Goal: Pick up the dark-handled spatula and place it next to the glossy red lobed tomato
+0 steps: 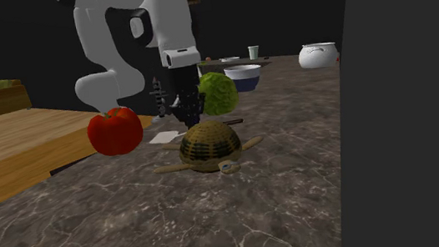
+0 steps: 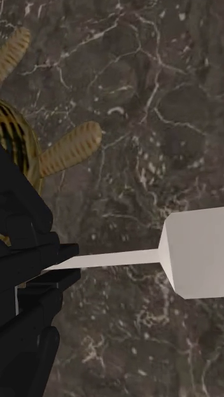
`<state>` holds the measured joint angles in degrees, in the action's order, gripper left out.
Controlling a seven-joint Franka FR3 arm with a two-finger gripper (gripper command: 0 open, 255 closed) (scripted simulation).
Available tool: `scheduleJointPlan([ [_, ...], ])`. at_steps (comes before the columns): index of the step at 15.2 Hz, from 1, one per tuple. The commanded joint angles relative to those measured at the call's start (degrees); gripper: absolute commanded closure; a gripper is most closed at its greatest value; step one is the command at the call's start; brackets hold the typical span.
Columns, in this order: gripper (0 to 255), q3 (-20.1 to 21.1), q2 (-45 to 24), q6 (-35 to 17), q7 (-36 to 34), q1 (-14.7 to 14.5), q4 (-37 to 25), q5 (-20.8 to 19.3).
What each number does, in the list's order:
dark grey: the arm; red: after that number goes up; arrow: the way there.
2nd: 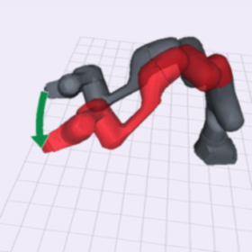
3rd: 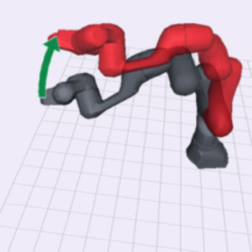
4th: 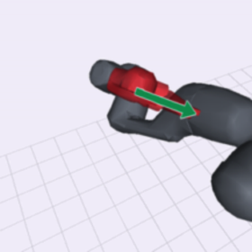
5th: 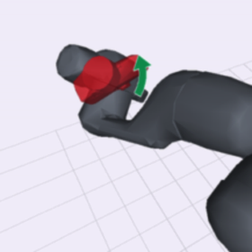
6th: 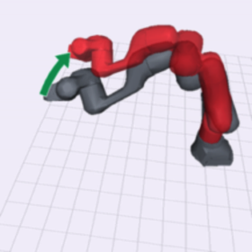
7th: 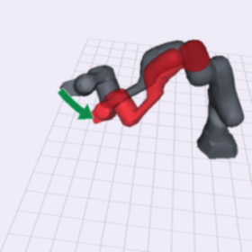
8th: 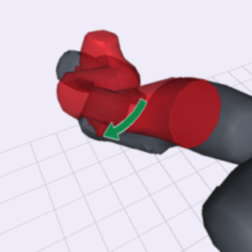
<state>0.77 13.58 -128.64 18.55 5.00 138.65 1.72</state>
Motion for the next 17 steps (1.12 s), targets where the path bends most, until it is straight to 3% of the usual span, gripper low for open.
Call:
scheduleJointPlan([
  [1, 255, 0.0, -0.9, -1.9, 0.1, 0.0, 0.9, 0.0],
  [10, 255, 0.1, -1.5, -3.0, 0.1, 0.1, 1.5, 0.1],
  [11, 0, 0.1, -1.4, -3.0, 0.0, 0.0, 1.6, 0.1],
  [16, 0, 0.1, -1.5, -3.0, 0.1, 0.1, 1.5, 0.1],
  [17, 0, 0.1, -0.3, -0.9, 0.1, 0.1, 0.6, 0.0],
])
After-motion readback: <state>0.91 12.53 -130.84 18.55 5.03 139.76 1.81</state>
